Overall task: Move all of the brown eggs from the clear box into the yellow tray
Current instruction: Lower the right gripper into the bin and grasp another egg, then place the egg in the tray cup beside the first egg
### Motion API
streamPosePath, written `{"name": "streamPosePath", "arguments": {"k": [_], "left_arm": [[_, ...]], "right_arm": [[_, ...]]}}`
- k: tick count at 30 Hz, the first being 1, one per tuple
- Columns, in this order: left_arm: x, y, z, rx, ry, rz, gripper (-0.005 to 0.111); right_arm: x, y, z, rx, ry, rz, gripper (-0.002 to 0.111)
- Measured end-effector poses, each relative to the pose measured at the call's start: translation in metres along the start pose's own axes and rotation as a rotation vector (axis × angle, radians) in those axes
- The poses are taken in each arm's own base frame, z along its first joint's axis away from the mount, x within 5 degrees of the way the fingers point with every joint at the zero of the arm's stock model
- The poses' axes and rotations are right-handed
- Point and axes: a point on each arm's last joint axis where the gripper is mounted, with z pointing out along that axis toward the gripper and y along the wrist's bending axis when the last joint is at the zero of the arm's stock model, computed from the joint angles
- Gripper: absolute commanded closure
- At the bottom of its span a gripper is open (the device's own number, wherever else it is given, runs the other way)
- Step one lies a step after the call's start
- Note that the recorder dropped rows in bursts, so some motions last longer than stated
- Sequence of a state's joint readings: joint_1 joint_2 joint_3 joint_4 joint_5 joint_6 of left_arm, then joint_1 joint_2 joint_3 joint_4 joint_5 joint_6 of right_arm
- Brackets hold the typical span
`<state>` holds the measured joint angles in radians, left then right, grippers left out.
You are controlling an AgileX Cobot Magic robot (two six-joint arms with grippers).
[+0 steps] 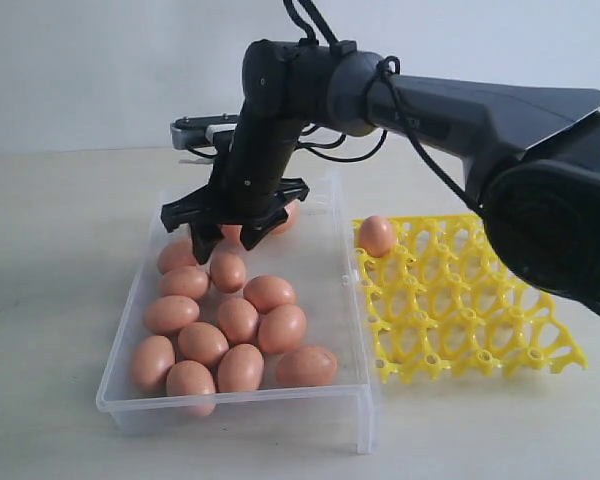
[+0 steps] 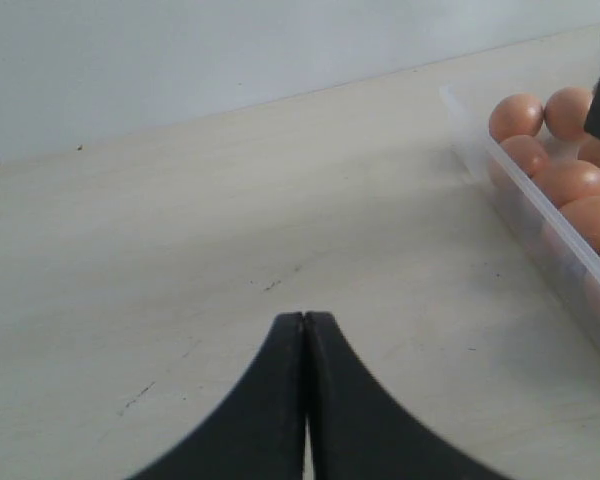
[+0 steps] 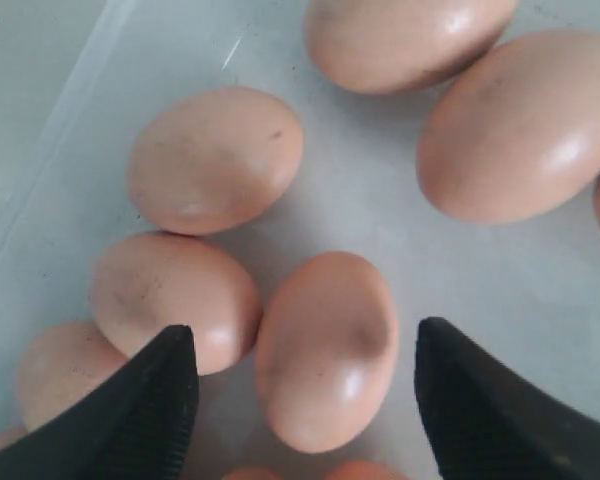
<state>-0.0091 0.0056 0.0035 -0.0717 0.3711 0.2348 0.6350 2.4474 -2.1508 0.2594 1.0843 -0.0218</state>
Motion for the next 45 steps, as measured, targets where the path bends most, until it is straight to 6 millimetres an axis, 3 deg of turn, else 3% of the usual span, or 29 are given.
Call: {"name": "streamPosePath", "arguments": {"k": [9,12,15,17,22,26,29,34,38,45], "left_arm": [[0.0,0.0,0.0,0.0,0.0,0.0,0.107],[0.0,0.0,0.0,0.0,0.0,0.0,0.107],[0.0,0.0,0.0,0.0,0.0,0.0,0.107],[0.0,0.0,0.0,0.0,0.0,0.0,0.107],[0.0,0.0,0.0,0.0,0.0,0.0,0.107],[0.0,0.0,0.0,0.0,0.0,0.0,0.107],[0.0,0.0,0.0,0.0,0.0,0.0,0.107],[0.0,0.0,0.0,0.0,0.0,0.0,0.107],[0.0,0.0,0.0,0.0,0.0,0.0,0.107],[0.0,0.0,0.0,0.0,0.0,0.0,0.107]], "right_arm": [[0.004,-0.008,0.031,0.027,0.028,0.037,0.05],[0.005,-0.01,0.038,0.027,0.033,0.043,0.072],[0.004,-0.01,0.038,0.027,0.021,0.046,0.107],[0.002,-0.009,0.036,0.029,0.011,0.027,0.108],[-0.005,-0.005,0.014,0.038,-0.056,-0.02,0.108],[-0.012,-0.005,-0.02,0.088,-0.19,-0.055,0.108],[-0.008,-0.006,-0.06,0.138,-0.366,-0.09,0.108],[0.028,-0.02,-0.11,0.178,-0.64,-0.082,0.108],[0.072,-0.046,-0.129,0.231,-0.773,-0.05,0.108],[0.141,-0.088,-0.128,0.283,-0.929,0.035,0.108]]}}
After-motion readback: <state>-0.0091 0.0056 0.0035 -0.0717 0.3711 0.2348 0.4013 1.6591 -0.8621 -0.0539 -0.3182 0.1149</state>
